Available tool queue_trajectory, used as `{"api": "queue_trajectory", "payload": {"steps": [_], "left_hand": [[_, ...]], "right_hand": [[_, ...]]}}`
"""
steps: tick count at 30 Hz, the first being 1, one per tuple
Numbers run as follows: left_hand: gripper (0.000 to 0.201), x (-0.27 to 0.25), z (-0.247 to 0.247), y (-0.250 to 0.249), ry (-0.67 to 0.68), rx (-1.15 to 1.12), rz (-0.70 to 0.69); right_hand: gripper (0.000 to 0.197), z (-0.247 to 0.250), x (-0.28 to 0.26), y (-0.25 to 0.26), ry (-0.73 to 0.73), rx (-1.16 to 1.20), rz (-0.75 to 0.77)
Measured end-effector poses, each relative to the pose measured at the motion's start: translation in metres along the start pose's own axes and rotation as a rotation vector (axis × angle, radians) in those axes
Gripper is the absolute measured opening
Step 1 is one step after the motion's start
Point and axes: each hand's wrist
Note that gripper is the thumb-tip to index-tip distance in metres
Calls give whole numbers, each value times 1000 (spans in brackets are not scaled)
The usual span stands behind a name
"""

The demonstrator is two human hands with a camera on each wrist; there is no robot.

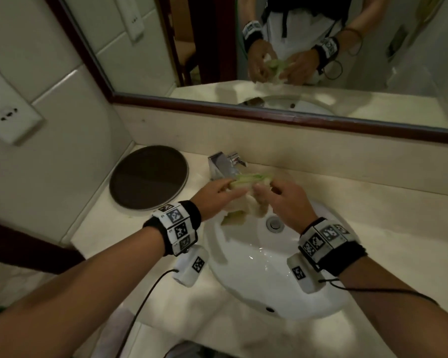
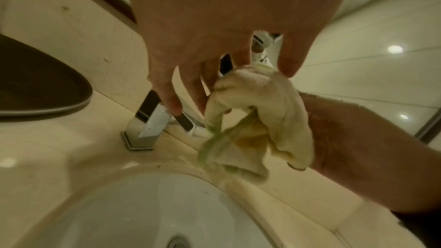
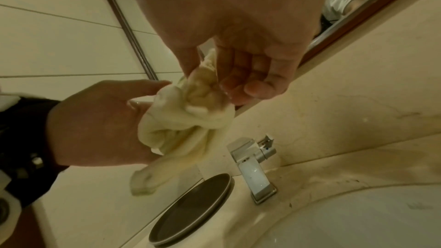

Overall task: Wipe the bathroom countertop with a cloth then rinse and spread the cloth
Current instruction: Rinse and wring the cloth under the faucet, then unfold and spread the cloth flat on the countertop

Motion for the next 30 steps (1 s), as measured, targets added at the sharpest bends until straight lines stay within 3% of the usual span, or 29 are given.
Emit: {"api": "queue_trajectory", "payload": {"steps": [5, 8, 13, 20, 25, 30], "left_hand": [[11, -14, 38, 10, -136, 117, -59], [17, -25, 59, 17, -235, 221, -105], [22, -43, 96, 28, -305, 251, -152], [26, -58, 151, 40, -398, 427, -290], [42, -61, 190, 32, -310, 561, -295], [27, -56, 220, 29, -226, 630, -407]], "right_hand": [[38, -21, 9, 22, 23, -126, 53], [36, -40, 15, 37, -1, -169, 77], [14, -70, 27, 70, -127, -96, 180], [14, -105, 51, 110, -175, -254, 207], [7, -125, 67, 140, -128, -93, 201], [10, -131, 81, 163, -154, 27, 154]]}}
Point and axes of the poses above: each hand's wrist, its own x-axis towards the middle knuckle, its own z-axis out of the back of the hand, y = z × x, and after that the axes turned 3 degrees about y, right-handed
